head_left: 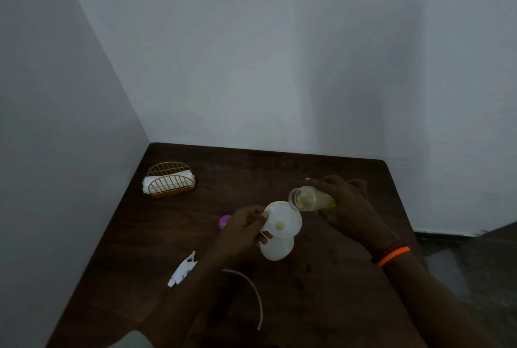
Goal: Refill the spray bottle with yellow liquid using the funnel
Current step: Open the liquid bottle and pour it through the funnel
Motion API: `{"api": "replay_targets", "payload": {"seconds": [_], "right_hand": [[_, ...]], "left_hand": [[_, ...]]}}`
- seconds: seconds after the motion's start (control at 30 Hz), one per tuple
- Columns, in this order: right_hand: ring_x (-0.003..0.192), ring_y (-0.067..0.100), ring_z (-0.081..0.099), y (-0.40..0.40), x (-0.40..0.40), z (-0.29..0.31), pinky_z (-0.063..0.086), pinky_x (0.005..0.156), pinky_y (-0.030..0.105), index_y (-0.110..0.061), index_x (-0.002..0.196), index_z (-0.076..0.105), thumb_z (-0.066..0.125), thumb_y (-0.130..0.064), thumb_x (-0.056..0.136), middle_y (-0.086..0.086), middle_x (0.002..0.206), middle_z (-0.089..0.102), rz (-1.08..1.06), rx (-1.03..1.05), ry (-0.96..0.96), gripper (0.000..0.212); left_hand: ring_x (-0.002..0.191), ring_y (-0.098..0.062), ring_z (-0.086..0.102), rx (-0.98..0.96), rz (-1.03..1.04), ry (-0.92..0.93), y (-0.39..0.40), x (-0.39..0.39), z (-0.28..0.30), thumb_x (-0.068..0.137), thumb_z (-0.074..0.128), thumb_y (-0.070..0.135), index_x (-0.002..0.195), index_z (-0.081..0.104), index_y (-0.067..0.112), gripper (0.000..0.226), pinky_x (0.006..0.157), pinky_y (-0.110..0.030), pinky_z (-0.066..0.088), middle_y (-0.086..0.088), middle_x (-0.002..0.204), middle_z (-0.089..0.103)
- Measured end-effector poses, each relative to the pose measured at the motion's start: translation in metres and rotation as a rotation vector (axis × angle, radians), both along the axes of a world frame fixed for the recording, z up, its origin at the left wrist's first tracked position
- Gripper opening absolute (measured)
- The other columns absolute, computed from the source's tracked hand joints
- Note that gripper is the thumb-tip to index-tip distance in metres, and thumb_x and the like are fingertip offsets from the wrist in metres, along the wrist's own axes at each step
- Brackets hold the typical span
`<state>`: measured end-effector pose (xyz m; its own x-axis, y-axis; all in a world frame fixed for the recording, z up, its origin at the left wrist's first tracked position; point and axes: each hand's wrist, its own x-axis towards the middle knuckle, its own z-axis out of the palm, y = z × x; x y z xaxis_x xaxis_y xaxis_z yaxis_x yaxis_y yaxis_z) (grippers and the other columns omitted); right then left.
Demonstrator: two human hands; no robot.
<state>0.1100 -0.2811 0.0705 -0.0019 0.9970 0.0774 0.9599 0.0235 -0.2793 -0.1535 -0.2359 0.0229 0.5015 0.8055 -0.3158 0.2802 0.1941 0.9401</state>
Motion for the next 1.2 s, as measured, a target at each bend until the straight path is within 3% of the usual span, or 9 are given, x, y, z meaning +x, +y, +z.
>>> {"api": "replay_targets", "payload": {"seconds": [0.73,1.03,1.2], "right_hand": [[0.118,0.012,0.035,0.004,-0.002,0.007,0.025,0.101,0.044,-0.037,0.142,0.049,0.079,-0.028,0.076,-0.002,0.130,0.055,0.064,0.129,-0.179,0.073],[0.113,0.013,0.033,0.005,-0.004,0.012,0.035,0.096,0.054,-0.033,0.137,0.056,0.086,-0.021,0.067,0.002,0.125,0.060,0.078,0.162,-0.211,0.077],[0.116,0.014,0.036,0.005,-0.004,0.011,0.031,0.097,0.051,-0.037,0.140,0.052,0.083,-0.024,0.071,0.000,0.128,0.057,0.077,0.144,-0.233,0.076]], "left_hand": [[0.073,-0.017,0.073,0.015,-0.010,-0.013,0.002,0.001,-0.004,0.103,0.050,0.032,0.114,0.066,0.018,0.024,0.068,-0.034,0.059,-0.006,0.088,0.077],[0.075,-0.018,0.073,0.010,-0.009,-0.019,0.003,0.000,-0.008,0.104,0.050,0.031,0.115,0.066,0.017,0.024,0.068,-0.032,0.059,-0.007,0.089,0.077],[0.072,-0.016,0.073,0.015,-0.022,-0.024,0.004,-0.001,-0.008,0.104,0.050,0.031,0.116,0.066,0.017,0.024,0.065,-0.029,0.059,-0.006,0.088,0.077]]}}
